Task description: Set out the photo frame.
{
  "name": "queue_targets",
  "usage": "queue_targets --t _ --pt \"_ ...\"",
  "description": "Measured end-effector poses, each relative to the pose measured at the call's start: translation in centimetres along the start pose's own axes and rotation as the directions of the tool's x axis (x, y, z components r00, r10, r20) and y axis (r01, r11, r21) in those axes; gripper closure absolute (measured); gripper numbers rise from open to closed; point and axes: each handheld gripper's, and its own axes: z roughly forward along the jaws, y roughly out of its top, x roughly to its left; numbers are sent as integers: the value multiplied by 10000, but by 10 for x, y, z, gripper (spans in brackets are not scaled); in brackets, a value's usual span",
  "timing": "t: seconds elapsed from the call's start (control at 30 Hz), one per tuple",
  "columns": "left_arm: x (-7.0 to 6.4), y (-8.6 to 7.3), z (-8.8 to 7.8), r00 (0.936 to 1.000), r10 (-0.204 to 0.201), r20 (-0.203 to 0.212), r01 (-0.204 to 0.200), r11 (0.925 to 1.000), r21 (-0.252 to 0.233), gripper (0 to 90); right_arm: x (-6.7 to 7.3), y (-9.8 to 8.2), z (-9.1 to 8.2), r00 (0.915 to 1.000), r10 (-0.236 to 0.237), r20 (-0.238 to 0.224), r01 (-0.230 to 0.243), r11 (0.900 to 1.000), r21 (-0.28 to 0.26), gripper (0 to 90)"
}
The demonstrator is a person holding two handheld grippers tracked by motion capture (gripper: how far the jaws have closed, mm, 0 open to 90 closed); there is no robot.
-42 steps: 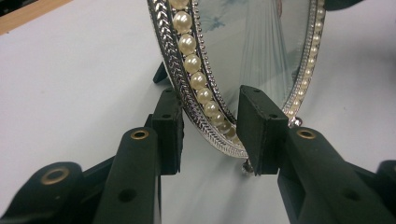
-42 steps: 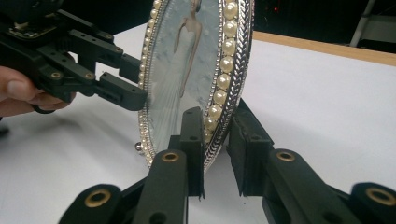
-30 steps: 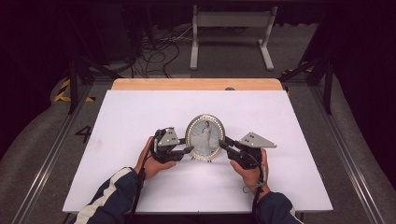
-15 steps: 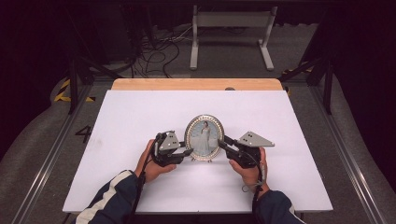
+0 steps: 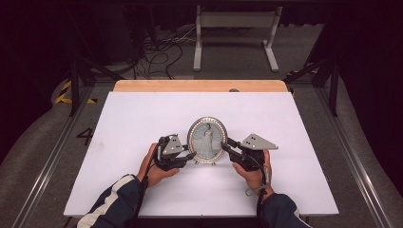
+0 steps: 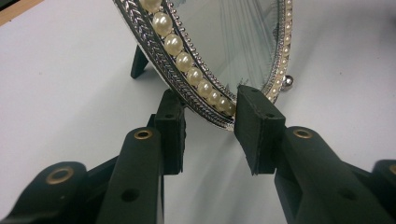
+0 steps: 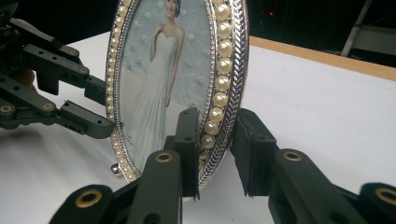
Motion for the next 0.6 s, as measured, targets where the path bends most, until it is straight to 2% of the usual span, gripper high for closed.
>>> queue_targets --t 0.6 --pt "0 -1 1 9998 181 -66 -181 9998 49 635 4 0 1 9993 -357 101 356 9993 116 702"
